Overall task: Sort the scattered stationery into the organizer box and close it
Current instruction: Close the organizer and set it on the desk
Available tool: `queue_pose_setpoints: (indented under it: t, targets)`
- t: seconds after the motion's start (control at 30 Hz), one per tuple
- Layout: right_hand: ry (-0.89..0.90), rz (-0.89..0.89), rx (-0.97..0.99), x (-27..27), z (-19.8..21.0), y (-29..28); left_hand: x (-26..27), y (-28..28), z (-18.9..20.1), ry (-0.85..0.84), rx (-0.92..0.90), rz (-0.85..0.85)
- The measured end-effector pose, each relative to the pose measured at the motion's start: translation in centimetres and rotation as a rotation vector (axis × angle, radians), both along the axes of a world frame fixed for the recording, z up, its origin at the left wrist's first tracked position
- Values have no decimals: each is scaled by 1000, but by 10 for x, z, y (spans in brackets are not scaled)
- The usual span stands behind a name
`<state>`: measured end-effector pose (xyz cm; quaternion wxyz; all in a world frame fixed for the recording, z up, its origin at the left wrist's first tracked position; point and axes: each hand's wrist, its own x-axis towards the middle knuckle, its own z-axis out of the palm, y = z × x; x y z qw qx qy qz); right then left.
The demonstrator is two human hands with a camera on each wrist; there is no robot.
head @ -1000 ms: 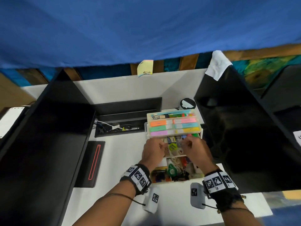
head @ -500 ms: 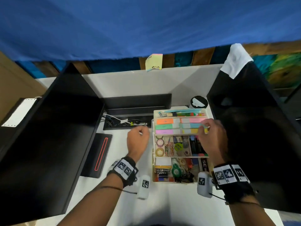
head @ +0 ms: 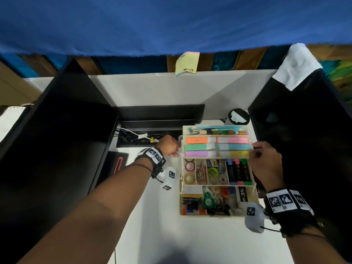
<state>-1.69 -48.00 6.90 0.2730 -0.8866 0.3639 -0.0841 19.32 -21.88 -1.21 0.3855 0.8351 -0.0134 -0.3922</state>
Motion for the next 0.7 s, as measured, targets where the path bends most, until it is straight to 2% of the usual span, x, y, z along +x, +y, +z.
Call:
queue_pose_setpoints:
  t: [0.1, 0.33, 0.43, 0.53, 0.7]
  targets:
    - [38, -25, 12, 3, 0, -3, 9, -7, -4, -27, 49, -43]
    - [53, -63, 51, -2, 5, 0, 11, -12, -1, -142, 62, 8]
    - [41, -63, 24, -12, 8, 5, 8, -6, 1, -143, -3, 44]
    - [0, -27, -15, -26, 12, 14, 7, 4, 6, -171, -37, -2]
    - [1, 30, -6, -50, 6, 21, -3, 13, 31, -267, -130, 9]
